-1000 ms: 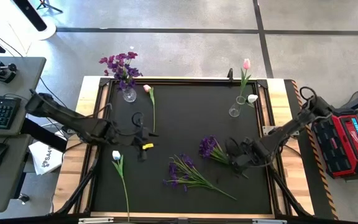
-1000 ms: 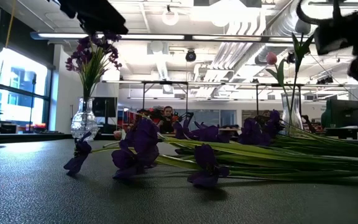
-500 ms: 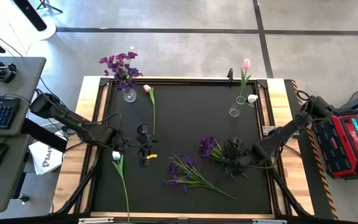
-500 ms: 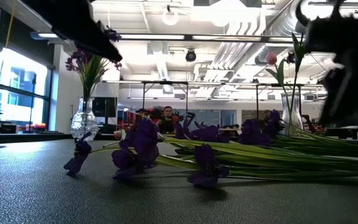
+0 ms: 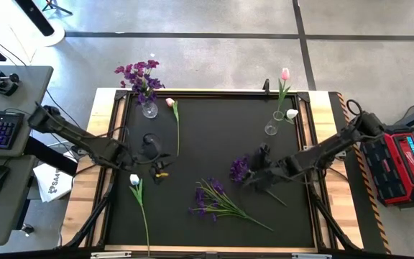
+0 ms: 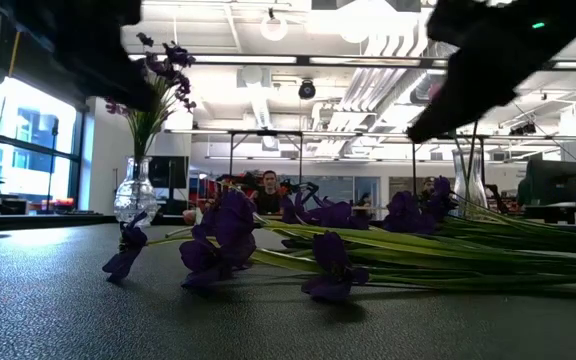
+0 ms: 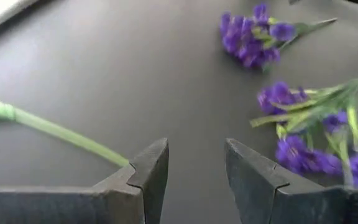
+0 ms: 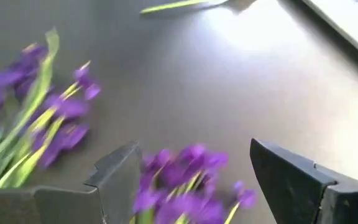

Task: Sort flowers into vase by color
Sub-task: Put the pink tulip into the right transparent vase

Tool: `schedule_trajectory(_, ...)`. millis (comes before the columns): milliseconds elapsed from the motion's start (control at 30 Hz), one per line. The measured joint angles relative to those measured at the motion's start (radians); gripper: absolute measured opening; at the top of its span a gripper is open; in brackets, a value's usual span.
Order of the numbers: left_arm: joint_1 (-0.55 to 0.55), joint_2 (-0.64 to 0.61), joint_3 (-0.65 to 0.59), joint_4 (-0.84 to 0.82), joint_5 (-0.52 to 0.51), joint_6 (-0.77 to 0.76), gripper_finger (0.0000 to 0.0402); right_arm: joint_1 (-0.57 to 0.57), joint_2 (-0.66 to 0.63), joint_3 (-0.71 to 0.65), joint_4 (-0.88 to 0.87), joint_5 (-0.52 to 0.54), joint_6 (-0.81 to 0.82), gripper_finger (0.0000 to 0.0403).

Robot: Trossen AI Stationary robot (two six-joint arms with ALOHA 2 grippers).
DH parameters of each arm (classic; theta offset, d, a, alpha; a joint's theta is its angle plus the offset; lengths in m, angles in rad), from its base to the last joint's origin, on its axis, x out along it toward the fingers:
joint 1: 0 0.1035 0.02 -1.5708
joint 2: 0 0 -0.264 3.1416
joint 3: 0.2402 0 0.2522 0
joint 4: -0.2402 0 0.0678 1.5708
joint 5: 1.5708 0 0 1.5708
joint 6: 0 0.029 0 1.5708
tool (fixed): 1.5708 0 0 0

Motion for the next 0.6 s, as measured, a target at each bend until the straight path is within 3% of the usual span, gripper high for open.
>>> schedule_trajectory(133, -0.067, -0.052, 0.003, -0.184, 0.006, -0.172, 0.0142, -0.088, 0.008, 0.0, 0.094, 0.002, -0.091, 0.0281)
schedule_trajectory(267, -0.069, -0.058, -0.008, -0.26, -0.132, -0.345, 0.0142, -0.151, 0.06, 0.0, 0.285, 0.001, -0.186, 0.0281)
schedule_trajectory(367, -0.053, -0.032, -0.055, -0.148, -0.212, -0.368, 0.0142, -0.175, 0.128, 0.0, 0.456, -0.003, -0.249, 0.0281)
schedule_trajectory(600, 0.106, 0.138, -0.13, 0.163, -0.253, -0.299, 0.0142, -0.189, 0.265, 0.0, 0.718, -0.044, -0.373, 0.0281)
